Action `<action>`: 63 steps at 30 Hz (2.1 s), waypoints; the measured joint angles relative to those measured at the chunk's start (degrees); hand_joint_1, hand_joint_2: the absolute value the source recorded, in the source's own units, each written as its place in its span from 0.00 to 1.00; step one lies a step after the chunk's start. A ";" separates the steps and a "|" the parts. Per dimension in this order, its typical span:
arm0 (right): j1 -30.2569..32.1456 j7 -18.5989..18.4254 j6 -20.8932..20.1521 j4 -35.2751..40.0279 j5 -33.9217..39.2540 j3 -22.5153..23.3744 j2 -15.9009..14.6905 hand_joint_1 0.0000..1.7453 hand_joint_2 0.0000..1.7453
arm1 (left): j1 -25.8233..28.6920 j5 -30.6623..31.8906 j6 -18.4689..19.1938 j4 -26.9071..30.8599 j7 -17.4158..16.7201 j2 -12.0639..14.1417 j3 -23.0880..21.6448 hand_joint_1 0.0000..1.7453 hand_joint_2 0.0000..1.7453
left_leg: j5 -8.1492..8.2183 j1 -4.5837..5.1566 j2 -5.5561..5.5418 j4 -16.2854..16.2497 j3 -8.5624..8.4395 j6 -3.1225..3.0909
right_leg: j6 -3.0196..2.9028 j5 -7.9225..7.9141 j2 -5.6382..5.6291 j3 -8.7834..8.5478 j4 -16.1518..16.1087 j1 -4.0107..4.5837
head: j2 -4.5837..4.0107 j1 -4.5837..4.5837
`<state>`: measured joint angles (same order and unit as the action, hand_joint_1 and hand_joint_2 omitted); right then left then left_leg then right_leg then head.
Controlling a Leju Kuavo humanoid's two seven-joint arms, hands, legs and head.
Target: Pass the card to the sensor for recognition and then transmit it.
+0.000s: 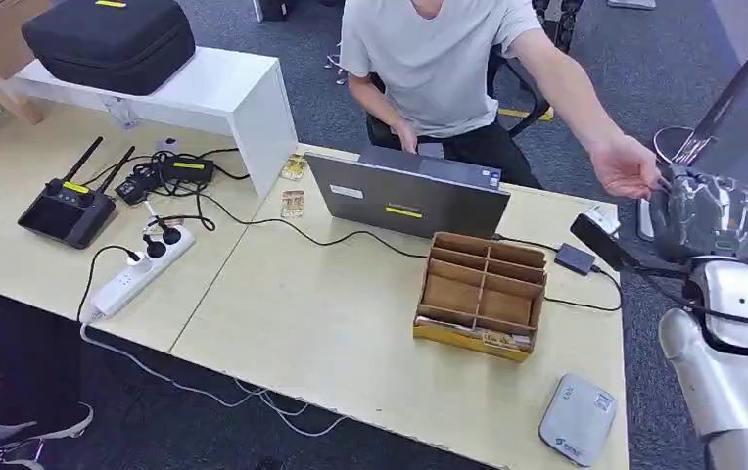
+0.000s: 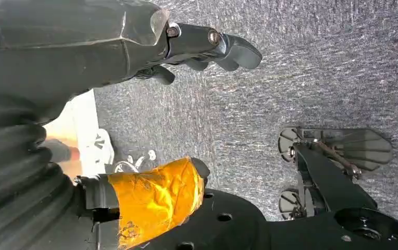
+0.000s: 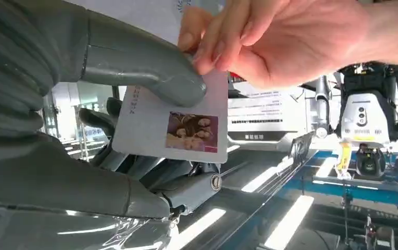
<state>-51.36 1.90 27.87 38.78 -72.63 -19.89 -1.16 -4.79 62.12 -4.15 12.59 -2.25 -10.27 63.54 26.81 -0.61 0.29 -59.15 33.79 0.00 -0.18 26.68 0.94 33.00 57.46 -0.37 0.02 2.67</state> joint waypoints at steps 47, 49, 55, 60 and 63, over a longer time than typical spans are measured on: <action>49.58 15.63 7.80 46.75 5.12 -2.10 -7.87 0.00 1.00 | 0.24 -5.05 -1.33 -0.13 -1.31 -0.20 3.41 0.00 1.00 | 0.29 0.00 0.05 0.04 0.03 0.03 | -0.01 0.24 -0.03 0.10 -0.04 0.01 | 0.00 0.00; 49.87 15.63 7.78 46.36 5.12 -2.73 -7.87 0.00 1.00 | 0.23 -5.05 -1.33 -0.13 -1.31 -0.20 3.48 0.00 1.00 | 0.26 0.00 0.04 0.04 0.02 0.01 | -0.02 0.23 -0.03 0.10 -0.03 0.01 | 0.00 0.00; 50.06 15.63 7.78 45.79 5.12 -3.45 -7.87 0.00 1.00 | 0.23 -5.05 -1.33 -0.13 -1.31 -0.20 3.85 0.00 1.00 | 0.24 0.00 0.04 0.04 0.02 0.04 | -0.03 0.22 -0.03 0.09 -0.02 0.01 | 0.00 0.00; 49.56 15.63 6.75 43.76 4.79 -4.67 -7.85 0.00 1.00 | 0.20 -4.96 -1.48 -0.13 -1.31 -0.22 3.93 0.00 1.00 | 0.24 0.00 0.04 0.04 0.03 0.04 | -0.03 0.22 -0.03 0.09 -0.02 0.01 | 0.00 0.00; 48.45 15.58 6.80 40.82 3.93 -6.06 -7.52 0.00 1.00 | 0.12 -4.68 -1.51 -0.13 -1.31 -0.22 3.93 0.00 1.00 | 0.24 0.00 0.05 0.04 0.03 0.04 | -0.03 0.22 -0.04 0.08 -0.02 0.01 | 0.00 0.00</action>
<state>-2.91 17.49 34.66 79.60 -68.70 -25.95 -8.68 -4.67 57.44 -5.66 12.46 -3.56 -10.49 67.47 27.06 -0.61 0.33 -59.11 33.82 0.04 -0.21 26.90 0.90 33.09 57.44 -0.36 0.02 2.67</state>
